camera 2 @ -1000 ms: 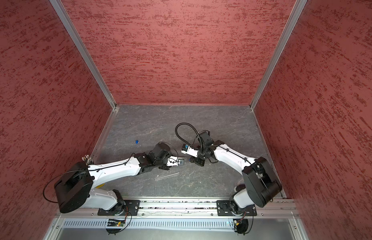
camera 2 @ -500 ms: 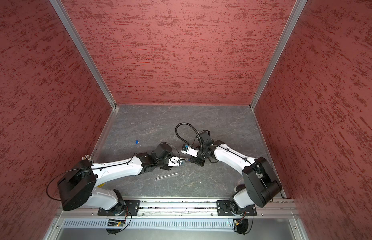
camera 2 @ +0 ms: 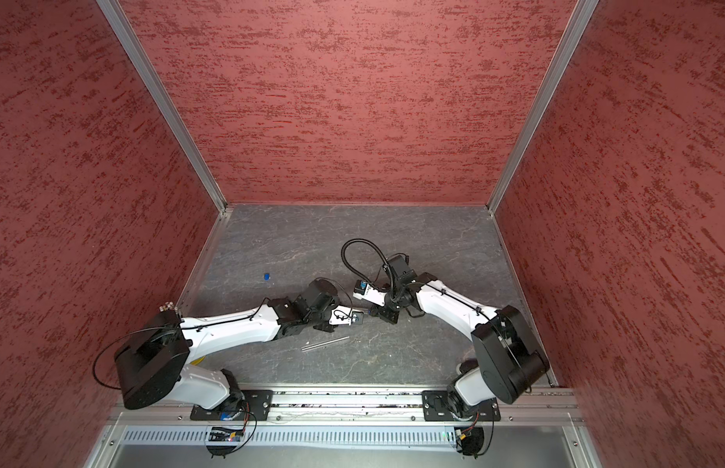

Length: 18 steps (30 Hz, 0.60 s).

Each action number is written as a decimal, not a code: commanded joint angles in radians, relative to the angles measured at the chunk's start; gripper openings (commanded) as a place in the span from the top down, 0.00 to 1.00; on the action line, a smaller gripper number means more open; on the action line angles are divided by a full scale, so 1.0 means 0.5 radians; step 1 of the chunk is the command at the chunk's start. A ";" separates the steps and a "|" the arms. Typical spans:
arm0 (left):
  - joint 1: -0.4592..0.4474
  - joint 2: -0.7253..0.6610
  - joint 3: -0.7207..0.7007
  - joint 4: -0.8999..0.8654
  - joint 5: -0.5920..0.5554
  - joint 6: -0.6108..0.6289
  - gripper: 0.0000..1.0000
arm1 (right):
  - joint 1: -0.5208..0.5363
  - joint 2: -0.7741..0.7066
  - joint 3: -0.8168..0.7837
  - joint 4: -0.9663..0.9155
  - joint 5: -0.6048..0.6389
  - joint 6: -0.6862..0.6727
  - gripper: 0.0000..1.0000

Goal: Insert stoppers into test tubes
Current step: Insert the stopper into the test tube.

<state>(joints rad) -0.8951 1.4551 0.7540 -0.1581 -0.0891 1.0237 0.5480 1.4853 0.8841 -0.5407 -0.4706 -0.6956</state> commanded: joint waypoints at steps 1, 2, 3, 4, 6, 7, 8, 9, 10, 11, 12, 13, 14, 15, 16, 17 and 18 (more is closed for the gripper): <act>-0.016 0.026 0.056 0.010 -0.010 0.014 0.80 | -0.004 0.012 0.051 -0.026 -0.047 -0.005 0.87; -0.019 0.030 0.059 0.008 -0.011 0.016 0.80 | -0.005 0.012 0.051 -0.026 -0.049 -0.005 0.87; -0.022 0.034 0.060 0.009 -0.011 0.020 0.80 | -0.004 0.012 0.051 -0.027 -0.049 -0.008 0.87; -0.024 0.036 0.060 0.008 -0.012 0.024 0.80 | -0.004 0.015 0.051 -0.029 -0.048 -0.008 0.87; -0.029 0.046 0.063 0.010 -0.015 0.026 0.80 | -0.004 0.018 0.051 -0.026 -0.050 -0.006 0.87; -0.027 0.053 0.067 0.014 -0.023 0.026 0.80 | -0.005 0.016 0.051 -0.026 -0.051 -0.005 0.87; -0.030 0.058 0.072 0.020 -0.027 0.027 0.80 | -0.004 0.018 0.052 -0.026 -0.051 -0.005 0.87; -0.033 0.060 0.073 0.024 -0.027 0.026 0.80 | -0.006 0.018 0.053 -0.026 -0.047 -0.003 0.87; -0.036 0.063 0.075 0.025 -0.027 0.030 0.80 | -0.004 0.018 0.053 -0.029 -0.049 -0.007 0.87; -0.039 0.069 0.079 0.034 -0.028 0.032 0.80 | -0.004 0.018 0.054 -0.029 -0.046 -0.006 0.87; -0.042 0.069 0.080 0.037 -0.027 0.033 0.80 | -0.004 0.019 0.054 -0.032 -0.049 -0.006 0.87; -0.043 0.074 0.082 0.043 -0.033 0.036 0.80 | -0.004 0.021 0.058 -0.032 -0.048 -0.011 0.87; -0.046 0.079 0.083 0.047 -0.036 0.039 0.80 | -0.005 0.024 0.060 -0.032 -0.047 -0.010 0.87; -0.049 0.083 0.084 0.055 -0.040 0.045 0.80 | -0.004 0.027 0.063 -0.038 -0.048 -0.013 0.87; -0.050 0.089 0.084 0.057 -0.047 0.050 0.80 | -0.001 0.035 0.069 -0.046 -0.048 -0.020 0.87; -0.054 0.092 0.084 0.066 -0.062 0.056 0.80 | -0.001 0.042 0.073 -0.050 -0.048 -0.020 0.88; -0.058 0.095 0.084 0.070 -0.072 0.062 0.80 | -0.001 0.045 0.075 -0.051 -0.048 -0.017 0.88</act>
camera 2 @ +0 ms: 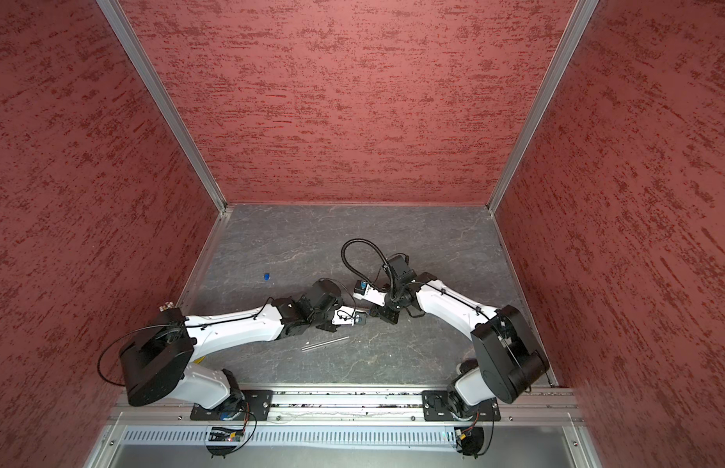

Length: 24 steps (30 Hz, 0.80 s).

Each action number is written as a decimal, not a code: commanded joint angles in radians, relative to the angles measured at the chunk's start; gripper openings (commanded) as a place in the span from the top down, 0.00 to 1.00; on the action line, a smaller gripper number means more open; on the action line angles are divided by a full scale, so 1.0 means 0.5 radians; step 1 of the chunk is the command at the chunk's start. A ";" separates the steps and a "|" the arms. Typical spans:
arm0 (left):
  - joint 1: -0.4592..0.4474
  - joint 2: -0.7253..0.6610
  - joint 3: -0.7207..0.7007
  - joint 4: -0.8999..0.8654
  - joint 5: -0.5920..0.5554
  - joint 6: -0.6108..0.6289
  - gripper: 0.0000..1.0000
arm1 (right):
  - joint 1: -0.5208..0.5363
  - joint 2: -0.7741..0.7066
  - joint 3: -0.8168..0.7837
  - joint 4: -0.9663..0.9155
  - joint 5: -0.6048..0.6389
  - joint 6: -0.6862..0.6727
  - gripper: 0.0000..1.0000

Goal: Insert stoppers into test tubes
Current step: Insert the stopper into the test tube.

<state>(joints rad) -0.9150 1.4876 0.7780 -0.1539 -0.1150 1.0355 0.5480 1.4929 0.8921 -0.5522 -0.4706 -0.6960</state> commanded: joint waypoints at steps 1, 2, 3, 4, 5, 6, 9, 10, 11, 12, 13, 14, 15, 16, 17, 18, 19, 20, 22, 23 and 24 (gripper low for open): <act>-0.022 0.029 0.036 0.075 -0.029 0.046 0.80 | -0.001 0.030 0.060 -0.025 -0.046 -0.013 0.88; -0.023 0.034 0.039 0.077 -0.033 0.054 0.80 | -0.004 0.030 0.057 -0.025 -0.043 -0.010 0.88; -0.030 0.034 0.041 0.078 -0.035 0.057 0.80 | -0.001 0.030 0.057 -0.025 -0.041 -0.010 0.88; -0.038 0.034 0.039 0.086 -0.041 0.059 0.80 | -0.001 0.034 0.057 -0.027 -0.042 -0.010 0.88; -0.044 0.040 0.039 0.096 -0.053 0.065 0.80 | -0.001 0.036 0.060 -0.033 -0.038 -0.013 0.88; -0.049 0.043 0.040 0.099 -0.064 0.075 0.80 | -0.001 0.039 0.059 -0.039 -0.034 -0.016 0.88; -0.058 0.060 0.039 0.104 -0.101 0.097 0.80 | -0.001 0.037 0.051 -0.045 -0.012 -0.024 0.88; -0.063 0.062 0.044 0.105 -0.103 0.101 0.80 | -0.003 0.036 0.052 -0.042 -0.010 -0.020 0.88; -0.065 0.065 0.043 0.109 -0.107 0.101 0.80 | -0.003 0.039 0.054 -0.044 -0.010 -0.019 0.88; -0.072 0.068 0.043 0.113 -0.110 0.105 0.80 | -0.002 0.039 0.054 -0.046 -0.012 -0.015 0.88; -0.078 0.070 0.044 0.115 -0.118 0.109 0.80 | -0.001 0.042 0.059 -0.048 -0.008 -0.016 0.88; -0.081 0.074 0.048 0.114 -0.122 0.113 0.80 | 0.001 0.050 0.060 -0.054 -0.002 -0.013 0.88; -0.084 0.079 0.051 0.113 -0.133 0.115 0.80 | 0.002 0.054 0.060 -0.055 0.002 -0.013 0.88; -0.090 0.086 0.049 0.113 -0.141 0.122 0.80 | 0.002 0.055 0.065 -0.055 -0.002 -0.013 0.88; -0.093 0.093 0.050 0.112 -0.150 0.128 0.80 | 0.000 0.058 0.064 -0.058 0.001 -0.010 0.88; -0.096 0.095 0.047 0.114 -0.156 0.132 0.80 | 0.001 0.060 0.063 -0.058 0.005 -0.011 0.88; -0.097 0.097 0.048 0.123 -0.164 0.135 0.81 | 0.002 0.061 0.064 -0.058 0.011 -0.010 0.87; -0.096 0.097 0.048 0.122 -0.167 0.137 0.80 | 0.005 0.061 0.063 -0.058 0.011 -0.010 0.87; -0.100 0.098 0.050 0.124 -0.176 0.140 0.81 | 0.004 0.064 0.063 -0.055 0.009 -0.007 0.86; -0.099 0.099 0.053 0.124 -0.173 0.141 0.80 | 0.004 0.064 0.067 -0.052 0.014 -0.004 0.85; -0.099 0.101 0.053 0.124 -0.176 0.140 0.81 | 0.004 0.064 0.067 -0.052 0.015 -0.004 0.85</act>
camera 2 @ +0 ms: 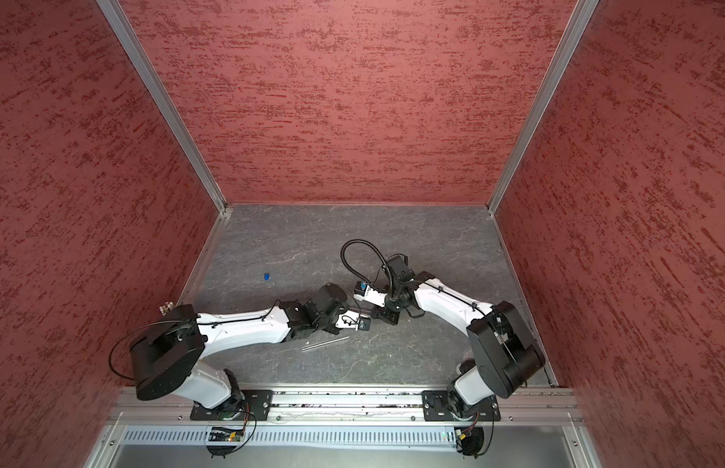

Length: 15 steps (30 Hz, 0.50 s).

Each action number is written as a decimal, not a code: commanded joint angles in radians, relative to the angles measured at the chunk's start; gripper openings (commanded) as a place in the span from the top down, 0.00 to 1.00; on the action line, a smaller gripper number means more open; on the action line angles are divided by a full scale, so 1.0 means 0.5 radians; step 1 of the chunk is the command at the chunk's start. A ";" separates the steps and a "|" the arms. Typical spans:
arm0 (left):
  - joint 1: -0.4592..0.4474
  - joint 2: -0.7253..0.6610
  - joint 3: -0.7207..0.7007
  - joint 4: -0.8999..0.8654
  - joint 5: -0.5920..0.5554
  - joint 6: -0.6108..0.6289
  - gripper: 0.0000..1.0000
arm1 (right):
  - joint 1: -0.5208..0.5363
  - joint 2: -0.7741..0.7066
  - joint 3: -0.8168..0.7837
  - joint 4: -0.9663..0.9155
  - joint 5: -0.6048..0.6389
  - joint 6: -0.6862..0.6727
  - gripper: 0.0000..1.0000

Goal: Insert stoppers into test tubes
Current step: Insert the stopper into the test tube.

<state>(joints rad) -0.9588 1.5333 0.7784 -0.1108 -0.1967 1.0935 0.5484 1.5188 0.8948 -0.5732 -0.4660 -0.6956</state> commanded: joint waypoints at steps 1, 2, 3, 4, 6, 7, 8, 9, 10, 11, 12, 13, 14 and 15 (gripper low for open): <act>-0.010 0.007 0.051 0.036 -0.012 0.022 0.80 | 0.002 0.014 0.060 -0.010 0.009 -0.005 0.84; -0.011 0.007 0.051 0.036 -0.012 0.025 0.81 | 0.002 0.015 0.061 -0.010 0.013 -0.005 0.84; -0.012 0.007 0.053 0.035 -0.015 0.024 0.81 | 0.004 0.016 0.058 -0.010 0.014 -0.005 0.84; -0.012 0.011 0.049 0.034 -0.016 0.028 0.81 | 0.005 0.015 0.056 -0.009 0.012 -0.003 0.84; -0.011 0.016 0.049 0.030 -0.018 0.031 0.81 | 0.006 0.015 0.054 -0.011 0.016 -0.002 0.82; -0.011 0.016 0.047 0.025 -0.018 0.030 0.80 | 0.008 0.015 0.057 -0.011 0.016 -0.002 0.81; -0.011 0.015 0.045 0.025 -0.018 0.028 0.80 | 0.007 0.017 0.057 -0.013 0.019 -0.002 0.79; -0.006 0.012 0.041 0.025 -0.015 0.022 0.81 | 0.008 0.019 0.059 -0.013 0.020 0.000 0.78; 0.004 0.008 0.034 0.025 -0.006 0.010 0.81 | 0.005 0.020 0.060 -0.015 0.024 -0.001 0.76; 0.012 0.005 0.027 0.020 0.005 0.006 0.80 | 0.007 0.016 0.058 -0.015 0.024 -0.001 0.74; 0.021 -0.001 0.022 0.016 0.009 0.004 0.80 | 0.007 0.014 0.057 -0.016 0.025 -0.002 0.72; 0.032 -0.007 0.016 0.015 0.014 0.000 0.81 | 0.006 0.010 0.056 -0.016 0.031 -0.002 0.70; 0.035 -0.009 0.011 0.007 0.020 0.001 0.81 | 0.007 0.009 0.054 -0.016 0.035 -0.002 0.69; 0.037 -0.011 0.010 0.000 0.025 -0.003 0.80 | 0.007 0.005 0.053 -0.015 0.041 0.000 0.68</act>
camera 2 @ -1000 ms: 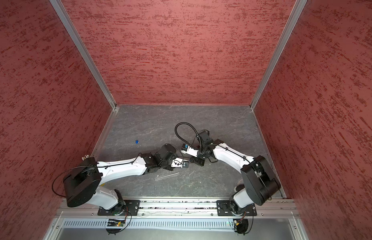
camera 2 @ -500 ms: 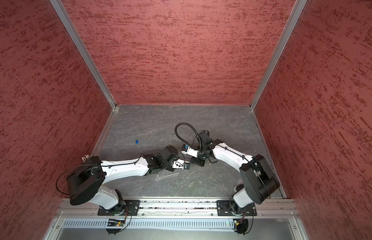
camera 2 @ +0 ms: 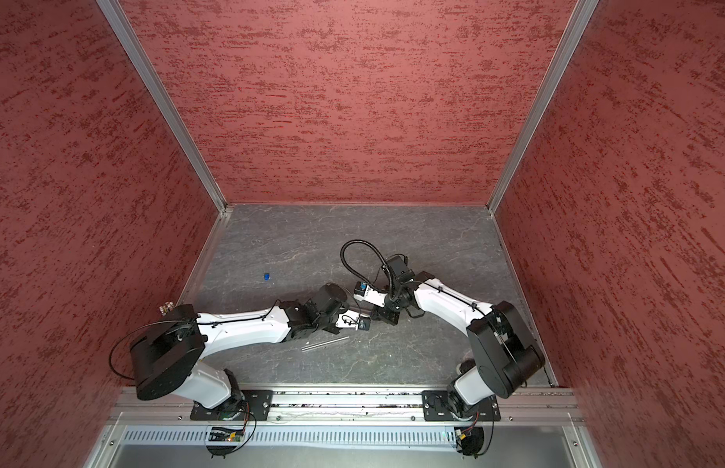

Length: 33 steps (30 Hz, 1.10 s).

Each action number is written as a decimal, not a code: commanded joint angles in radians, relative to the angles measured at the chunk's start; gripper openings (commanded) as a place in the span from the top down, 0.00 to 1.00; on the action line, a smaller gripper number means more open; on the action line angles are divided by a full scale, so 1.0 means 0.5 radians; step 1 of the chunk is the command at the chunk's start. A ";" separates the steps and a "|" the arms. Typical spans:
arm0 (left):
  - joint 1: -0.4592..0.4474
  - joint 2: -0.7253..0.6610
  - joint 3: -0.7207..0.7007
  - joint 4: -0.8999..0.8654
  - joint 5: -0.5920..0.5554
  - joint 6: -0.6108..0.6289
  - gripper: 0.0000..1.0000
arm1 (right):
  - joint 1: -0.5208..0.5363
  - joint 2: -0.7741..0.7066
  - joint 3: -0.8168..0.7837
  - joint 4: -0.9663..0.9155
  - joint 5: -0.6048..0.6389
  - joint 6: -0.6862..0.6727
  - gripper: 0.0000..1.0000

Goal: Insert stoppers into test tubes
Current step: Insert the stopper into the test tube.

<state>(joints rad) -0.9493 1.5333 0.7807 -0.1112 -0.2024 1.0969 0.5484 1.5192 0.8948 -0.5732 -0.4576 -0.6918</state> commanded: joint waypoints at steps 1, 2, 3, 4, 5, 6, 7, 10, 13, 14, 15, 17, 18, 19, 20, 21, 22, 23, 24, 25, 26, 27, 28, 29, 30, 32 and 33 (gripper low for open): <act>0.020 -0.015 0.006 -0.005 0.039 -0.011 0.80 | 0.008 0.002 0.053 -0.015 0.027 -0.009 0.66; 0.019 -0.015 0.002 -0.009 0.038 -0.009 0.80 | 0.008 0.005 0.054 -0.016 0.030 -0.009 0.64; 0.020 -0.016 0.000 -0.011 0.037 -0.008 0.80 | 0.008 0.002 0.053 -0.019 0.036 -0.009 0.62; 0.021 -0.015 -0.001 -0.012 0.034 -0.007 0.80 | 0.008 0.000 0.052 -0.019 0.042 -0.009 0.60; 0.020 -0.018 -0.003 -0.014 0.033 -0.009 0.80 | 0.005 -0.004 0.050 -0.019 0.048 -0.009 0.59; 0.021 -0.025 -0.004 -0.017 0.033 -0.008 0.80 | 0.008 -0.010 0.046 -0.019 0.063 -0.011 0.59; 0.021 -0.032 -0.007 -0.021 0.031 -0.007 0.81 | 0.007 -0.016 0.043 -0.019 0.084 -0.012 0.59; 0.021 -0.049 -0.009 -0.034 0.027 -0.007 0.81 | 0.005 -0.033 0.022 -0.013 0.132 -0.018 0.58; 0.021 -0.065 -0.015 -0.038 0.028 -0.006 0.80 | 0.005 -0.038 0.018 -0.010 0.153 -0.018 0.58; 0.021 -0.066 -0.015 -0.043 0.027 -0.011 0.80 | 0.001 -0.038 0.018 -0.007 0.161 -0.018 0.58; 0.023 -0.067 -0.014 -0.048 0.027 -0.010 0.80 | 0.001 -0.036 0.019 -0.006 0.172 -0.020 0.58; 0.020 -0.072 -0.015 -0.048 0.026 -0.011 0.80 | 0.001 -0.035 0.021 0.005 0.186 -0.014 0.58; 0.018 -0.074 -0.015 -0.052 0.026 -0.010 0.80 | 0.001 -0.035 0.022 0.004 0.186 -0.012 0.58; 0.018 -0.078 -0.014 -0.056 0.027 -0.009 0.80 | 0.001 -0.032 0.024 0.005 0.193 -0.012 0.58; 0.019 -0.076 -0.015 -0.056 0.027 -0.011 0.80 | -0.002 -0.032 0.021 0.011 0.204 -0.012 0.58; 0.018 -0.080 -0.018 -0.055 0.027 -0.011 0.80 | -0.002 -0.032 0.021 0.011 0.210 -0.014 0.58; 0.018 -0.080 -0.020 -0.056 0.025 -0.010 0.80 | -0.002 -0.034 0.023 0.017 0.218 -0.012 0.58; 0.015 -0.081 -0.018 -0.057 0.025 -0.011 0.80 | -0.004 -0.035 0.024 0.013 0.218 -0.015 0.58; 0.013 -0.081 -0.023 -0.058 0.022 -0.012 0.80 | -0.005 -0.038 0.028 0.013 0.224 -0.015 0.58; 0.013 -0.082 -0.023 -0.055 0.029 -0.010 0.80 | -0.008 -0.038 0.026 0.014 0.235 -0.015 0.58; 0.014 -0.083 -0.027 -0.057 0.023 -0.011 0.80 | -0.008 -0.038 0.018 0.014 0.243 -0.017 0.58; 0.012 -0.082 -0.026 -0.054 0.024 -0.010 0.80 | -0.008 -0.038 0.018 0.019 0.255 -0.021 0.58; 0.012 -0.083 -0.027 -0.048 0.025 -0.010 0.80 | -0.011 -0.038 0.016 0.029 0.260 -0.013 0.58; 0.010 -0.082 -0.025 -0.048 0.027 -0.010 0.80 | -0.011 -0.038 0.016 0.038 0.257 -0.008 0.58; 0.009 -0.085 -0.024 -0.047 0.027 -0.011 0.80 | -0.011 -0.035 0.020 0.048 0.263 -0.001 0.58; 0.007 -0.085 -0.022 -0.043 0.028 -0.008 0.80 | -0.011 -0.021 0.032 0.051 0.274 0.000 0.58; 0.007 -0.082 -0.021 -0.041 0.027 -0.009 0.80 | -0.013 -0.018 0.036 0.057 0.267 0.006 0.58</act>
<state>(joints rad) -0.9432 1.5166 0.7799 -0.1341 -0.2005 1.0969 0.5468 1.5185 0.8948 -0.5648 -0.3367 -0.6918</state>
